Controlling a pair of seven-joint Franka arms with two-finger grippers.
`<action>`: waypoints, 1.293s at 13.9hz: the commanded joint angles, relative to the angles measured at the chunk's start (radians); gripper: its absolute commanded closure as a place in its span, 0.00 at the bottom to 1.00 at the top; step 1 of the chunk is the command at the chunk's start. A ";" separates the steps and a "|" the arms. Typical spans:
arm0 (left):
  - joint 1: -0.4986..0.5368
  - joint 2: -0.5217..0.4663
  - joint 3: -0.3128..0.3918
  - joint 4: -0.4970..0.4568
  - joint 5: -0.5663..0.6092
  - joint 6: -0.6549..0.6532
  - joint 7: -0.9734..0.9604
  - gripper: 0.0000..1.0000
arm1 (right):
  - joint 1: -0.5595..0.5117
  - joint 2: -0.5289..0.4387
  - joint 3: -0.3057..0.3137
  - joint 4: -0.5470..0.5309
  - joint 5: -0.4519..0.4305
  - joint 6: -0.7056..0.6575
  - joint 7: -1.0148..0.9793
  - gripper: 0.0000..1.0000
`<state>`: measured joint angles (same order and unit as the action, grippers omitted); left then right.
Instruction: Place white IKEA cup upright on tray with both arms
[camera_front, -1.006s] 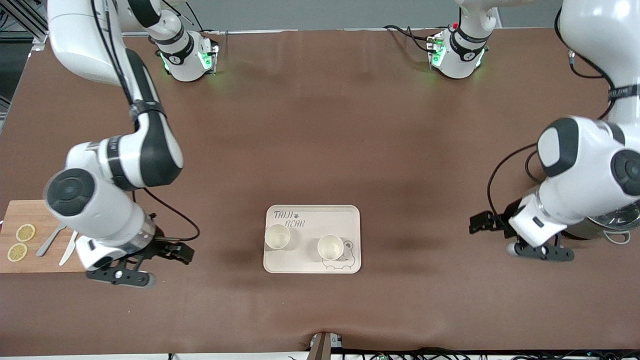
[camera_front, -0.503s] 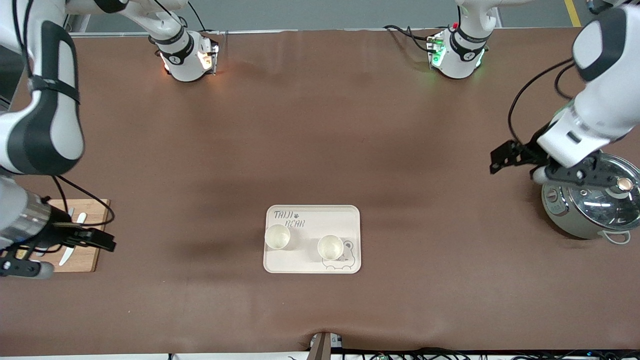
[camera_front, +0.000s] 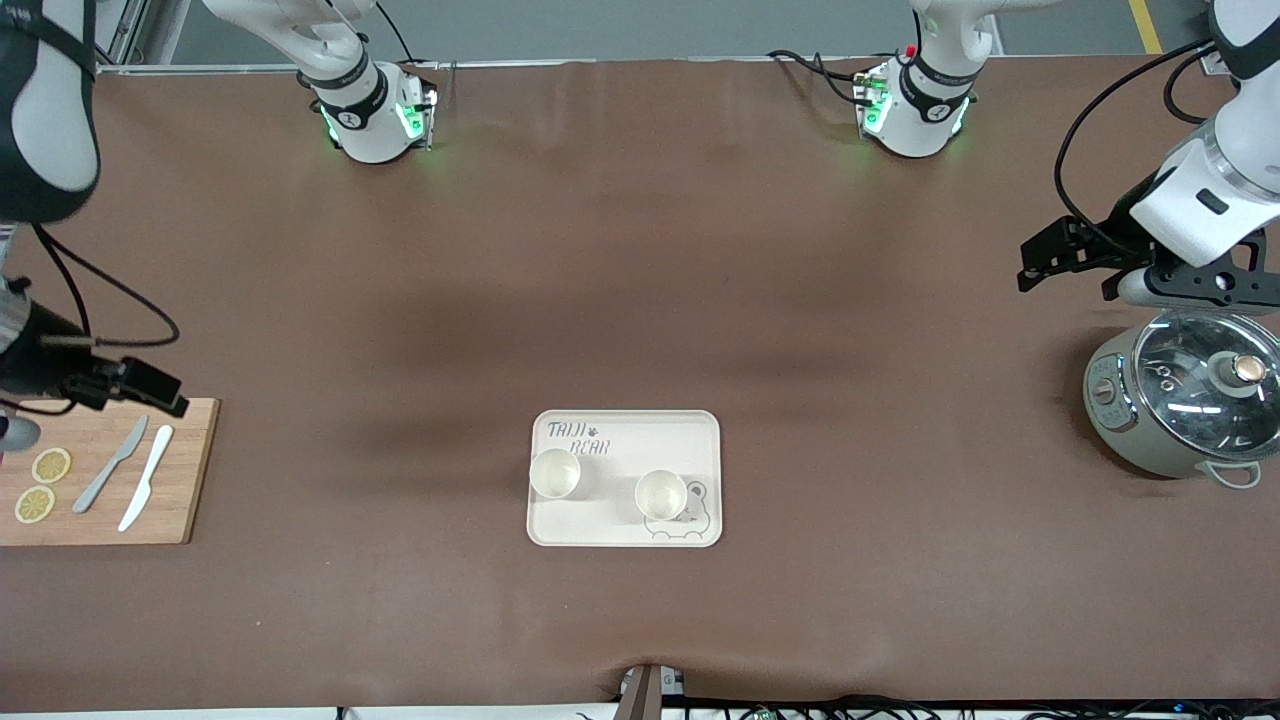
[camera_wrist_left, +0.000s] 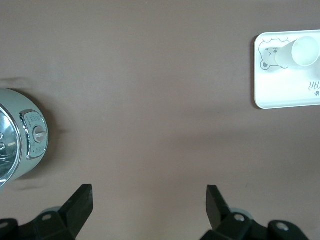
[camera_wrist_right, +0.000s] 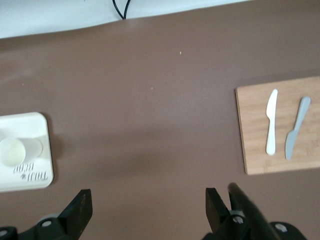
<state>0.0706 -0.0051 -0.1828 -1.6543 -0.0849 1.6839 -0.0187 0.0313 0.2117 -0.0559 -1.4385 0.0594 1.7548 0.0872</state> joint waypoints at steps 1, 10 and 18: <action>-0.146 -0.030 0.134 0.001 -0.009 -0.024 0.008 0.00 | -0.010 -0.126 0.011 -0.100 -0.006 -0.043 -0.012 0.00; -0.253 -0.038 0.186 0.041 -0.018 -0.024 0.049 0.00 | -0.004 -0.224 0.011 -0.172 -0.016 -0.110 -0.012 0.00; -0.253 -0.030 0.172 0.036 0.089 -0.020 0.046 0.00 | -0.004 -0.222 0.013 -0.172 -0.032 -0.109 -0.011 0.00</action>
<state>-0.1740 -0.0370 -0.0109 -1.6252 -0.0262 1.6804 0.0195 0.0314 0.0245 -0.0480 -1.5726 0.0391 1.6372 0.0854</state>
